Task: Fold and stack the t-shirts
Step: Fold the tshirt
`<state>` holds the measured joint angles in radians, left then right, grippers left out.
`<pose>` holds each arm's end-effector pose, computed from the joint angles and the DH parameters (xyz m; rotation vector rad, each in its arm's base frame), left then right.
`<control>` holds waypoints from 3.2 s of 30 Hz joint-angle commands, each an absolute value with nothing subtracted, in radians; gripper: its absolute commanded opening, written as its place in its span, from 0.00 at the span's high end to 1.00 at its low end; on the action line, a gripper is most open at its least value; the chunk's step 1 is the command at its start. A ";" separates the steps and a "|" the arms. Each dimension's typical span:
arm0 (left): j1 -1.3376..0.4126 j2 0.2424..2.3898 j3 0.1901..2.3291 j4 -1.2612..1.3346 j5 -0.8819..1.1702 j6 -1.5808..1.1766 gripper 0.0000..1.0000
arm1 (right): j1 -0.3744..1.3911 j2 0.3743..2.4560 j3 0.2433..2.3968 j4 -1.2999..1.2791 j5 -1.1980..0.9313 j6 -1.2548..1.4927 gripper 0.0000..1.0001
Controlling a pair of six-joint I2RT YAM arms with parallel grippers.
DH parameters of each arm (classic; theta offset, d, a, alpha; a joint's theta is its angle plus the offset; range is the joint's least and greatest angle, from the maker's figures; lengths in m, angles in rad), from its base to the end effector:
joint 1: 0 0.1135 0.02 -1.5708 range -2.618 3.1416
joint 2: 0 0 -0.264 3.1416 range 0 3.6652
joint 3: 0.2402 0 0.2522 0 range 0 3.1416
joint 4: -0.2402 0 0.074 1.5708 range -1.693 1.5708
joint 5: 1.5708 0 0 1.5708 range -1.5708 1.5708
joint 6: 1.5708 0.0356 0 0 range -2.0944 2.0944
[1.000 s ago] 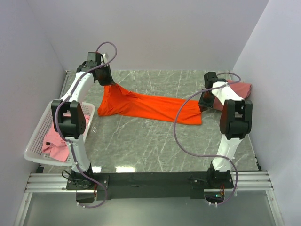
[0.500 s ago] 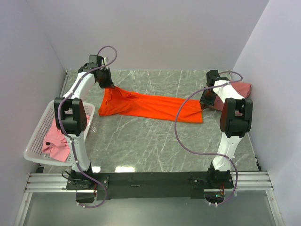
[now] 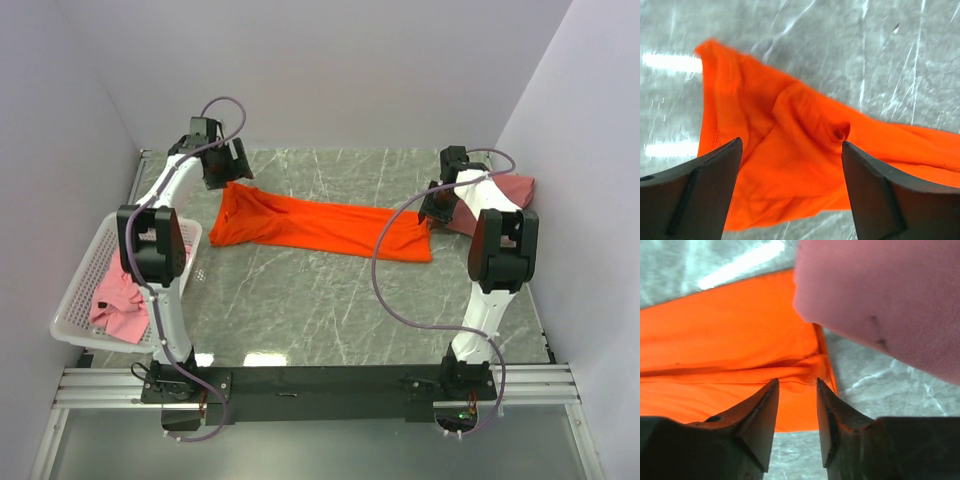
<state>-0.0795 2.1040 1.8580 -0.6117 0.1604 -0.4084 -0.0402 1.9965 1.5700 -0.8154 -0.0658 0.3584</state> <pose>0.4758 -0.0436 0.2568 -0.3295 2.4346 -0.4125 0.4120 -0.0142 0.2036 0.5437 2.7697 0.1659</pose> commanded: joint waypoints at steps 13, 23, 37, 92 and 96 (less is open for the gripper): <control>-0.077 1.669 1.321 -0.505 0.037 -0.462 0.13 | -0.048 1.772 1.263 -0.712 -0.063 0.347 0.51; -0.077 1.543 1.190 -0.522 0.003 -0.448 0.13 | -0.049 1.833 1.235 -0.677 -0.043 0.357 0.51; -0.075 1.497 1.192 -0.554 -0.029 -0.419 0.12 | -0.048 1.830 1.140 -0.699 -0.002 0.364 1.00; -0.189 1.818 1.180 -0.345 0.017 -0.334 0.72 | -0.072 1.667 0.983 -0.749 0.149 0.373 1.00; -0.190 1.825 1.183 -0.348 0.008 -0.333 0.88 | -0.071 1.667 0.983 -0.750 0.150 0.373 1.00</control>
<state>-0.1852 1.8160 1.1603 -0.3637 0.0025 -0.3527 -0.0620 1.6783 0.9928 -0.7303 0.1383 0.3756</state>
